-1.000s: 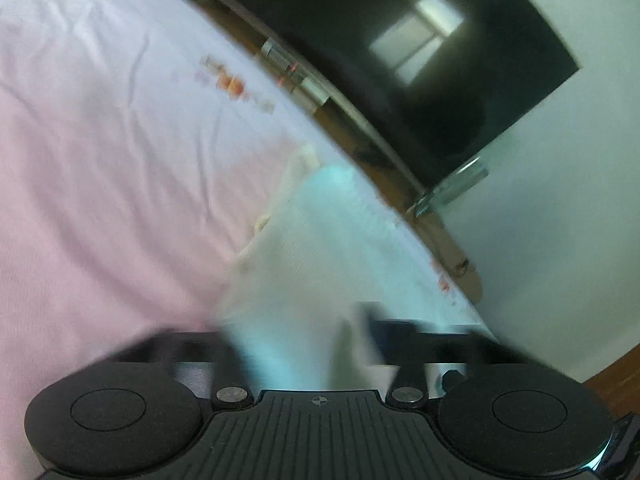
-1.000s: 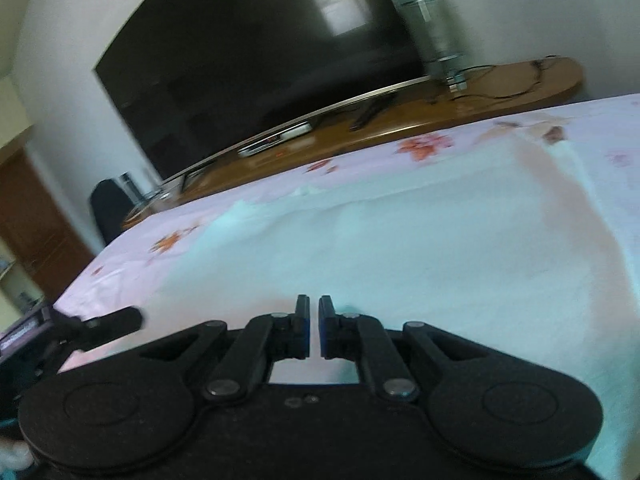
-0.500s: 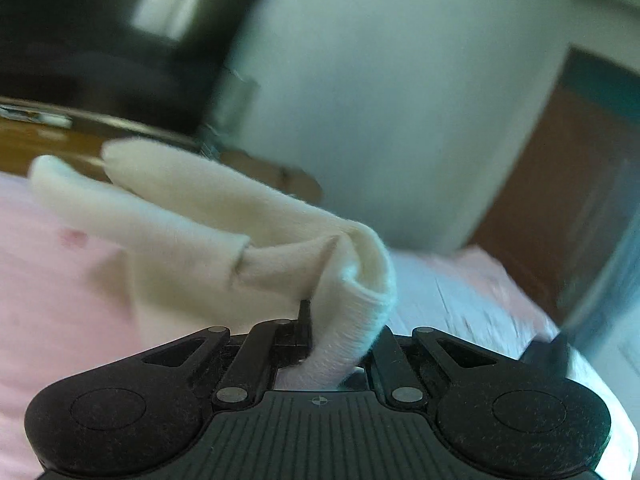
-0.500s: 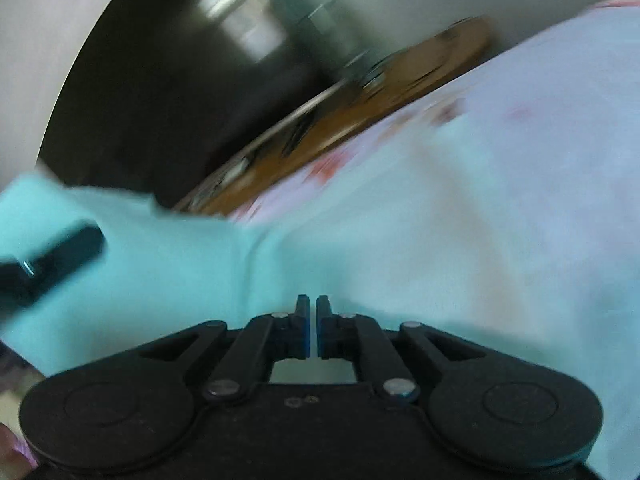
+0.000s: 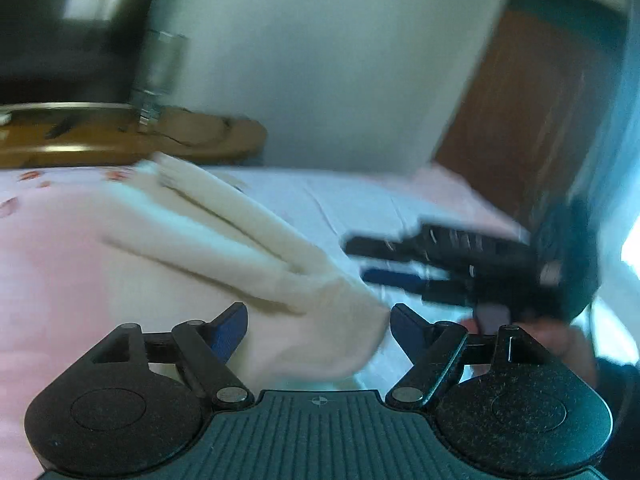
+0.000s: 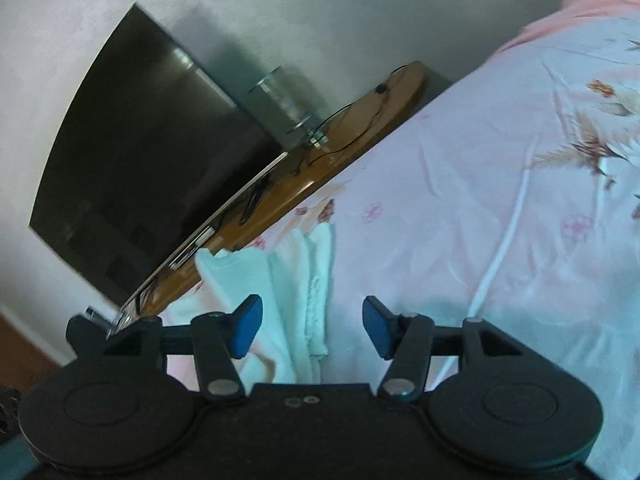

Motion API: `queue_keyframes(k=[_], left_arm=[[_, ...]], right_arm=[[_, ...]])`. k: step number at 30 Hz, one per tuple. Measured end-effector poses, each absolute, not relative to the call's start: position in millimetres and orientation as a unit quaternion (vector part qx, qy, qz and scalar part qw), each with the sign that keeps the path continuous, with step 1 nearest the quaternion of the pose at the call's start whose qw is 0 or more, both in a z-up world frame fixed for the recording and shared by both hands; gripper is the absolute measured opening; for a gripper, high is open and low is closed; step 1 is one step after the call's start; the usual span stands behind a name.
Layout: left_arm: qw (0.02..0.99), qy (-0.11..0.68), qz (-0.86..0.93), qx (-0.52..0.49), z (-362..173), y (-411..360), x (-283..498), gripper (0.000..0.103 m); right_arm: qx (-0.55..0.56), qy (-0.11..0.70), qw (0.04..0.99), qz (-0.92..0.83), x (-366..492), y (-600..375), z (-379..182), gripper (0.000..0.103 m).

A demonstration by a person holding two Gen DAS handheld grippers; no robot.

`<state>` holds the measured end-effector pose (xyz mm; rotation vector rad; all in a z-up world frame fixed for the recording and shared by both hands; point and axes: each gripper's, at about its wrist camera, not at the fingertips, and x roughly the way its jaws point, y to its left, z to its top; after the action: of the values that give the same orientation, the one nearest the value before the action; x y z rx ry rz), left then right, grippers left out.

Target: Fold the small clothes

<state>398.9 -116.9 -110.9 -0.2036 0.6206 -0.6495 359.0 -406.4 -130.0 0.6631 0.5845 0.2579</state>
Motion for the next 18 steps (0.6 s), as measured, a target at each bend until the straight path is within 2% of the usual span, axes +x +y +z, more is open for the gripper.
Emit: queue_keyframes(k=[2, 4, 5, 7, 11, 17, 18], left_arm=[[0.901, 0.304, -0.279, -0.134, -117, -85, 398, 0.078], [0.905, 0.317, -0.234, -0.163, -127, -58, 407, 0.078], [0.904, 0.322, -0.213, -0.182, -132, -43, 413, 0.078], [0.902, 0.326, -0.181, -0.216, -141, -18, 417, 0.078], [0.903, 0.347, -0.14, -0.211, -151, 1, 430, 0.078], [0.899, 0.356, -0.125, -0.222, -159, 23, 429, 0.078], [0.899, 0.356, -0.121, -0.223, -159, 26, 426, 0.078]], right_arm=[[0.298, 0.285, 0.901, 0.137, 361, -397, -126, 0.059], [0.268, 0.289, 0.906, 0.155, 366, -387, -120, 0.07], [0.244, 0.288, 0.911, 0.167, 368, -379, -115, 0.071], [0.193, 0.288, 0.92, 0.183, 374, -364, -104, 0.079], [0.055, 0.307, 0.923, 0.227, 383, -326, -96, 0.087], [-0.106, 0.319, 0.918, 0.212, 397, -277, -110, 0.07], [-0.127, 0.327, 0.915, 0.199, 398, -271, -114, 0.053]])
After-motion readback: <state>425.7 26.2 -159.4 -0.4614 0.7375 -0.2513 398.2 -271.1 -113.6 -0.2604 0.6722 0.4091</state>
